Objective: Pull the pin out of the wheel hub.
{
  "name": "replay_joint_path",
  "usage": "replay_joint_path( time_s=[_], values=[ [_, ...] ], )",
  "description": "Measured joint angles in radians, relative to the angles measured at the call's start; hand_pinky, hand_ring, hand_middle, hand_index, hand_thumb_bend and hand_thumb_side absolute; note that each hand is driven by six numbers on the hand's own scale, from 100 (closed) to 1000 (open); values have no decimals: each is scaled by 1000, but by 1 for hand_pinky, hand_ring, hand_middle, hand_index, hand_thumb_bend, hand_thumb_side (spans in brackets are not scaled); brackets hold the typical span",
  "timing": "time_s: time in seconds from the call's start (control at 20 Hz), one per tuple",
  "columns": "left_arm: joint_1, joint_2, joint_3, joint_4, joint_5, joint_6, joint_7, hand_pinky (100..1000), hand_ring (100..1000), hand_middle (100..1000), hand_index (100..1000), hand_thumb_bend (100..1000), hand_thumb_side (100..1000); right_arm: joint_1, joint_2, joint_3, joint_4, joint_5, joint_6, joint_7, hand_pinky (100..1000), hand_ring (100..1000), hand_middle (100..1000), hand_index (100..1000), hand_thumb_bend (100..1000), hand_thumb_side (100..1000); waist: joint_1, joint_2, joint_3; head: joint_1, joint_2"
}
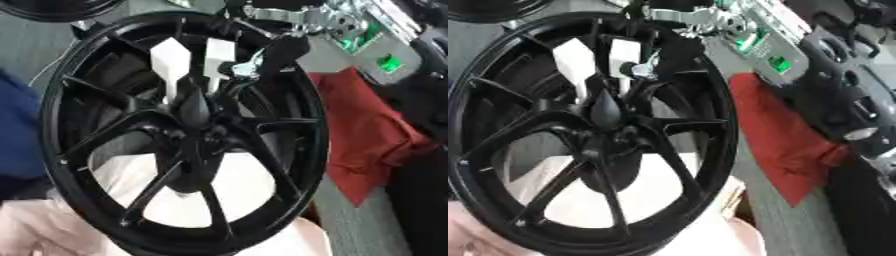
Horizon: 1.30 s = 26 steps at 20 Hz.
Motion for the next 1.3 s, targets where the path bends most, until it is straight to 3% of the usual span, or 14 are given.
replay_joint_path(
  time_s=[0.55,1.3],
  values=[
    [0,-1,0,0,-1,1,0,680,480,532,701,533,423,0,11,4,0,2,12,4,825,874,706,894,262,690,-6,15,2,-2,0],
    [-1,-9,0,0,-8,1,0,681,476,532,701,528,423,-4,26,7,7,-2,18,1,804,859,605,840,266,665,-9,25,5,-10,-10]
  ],
)
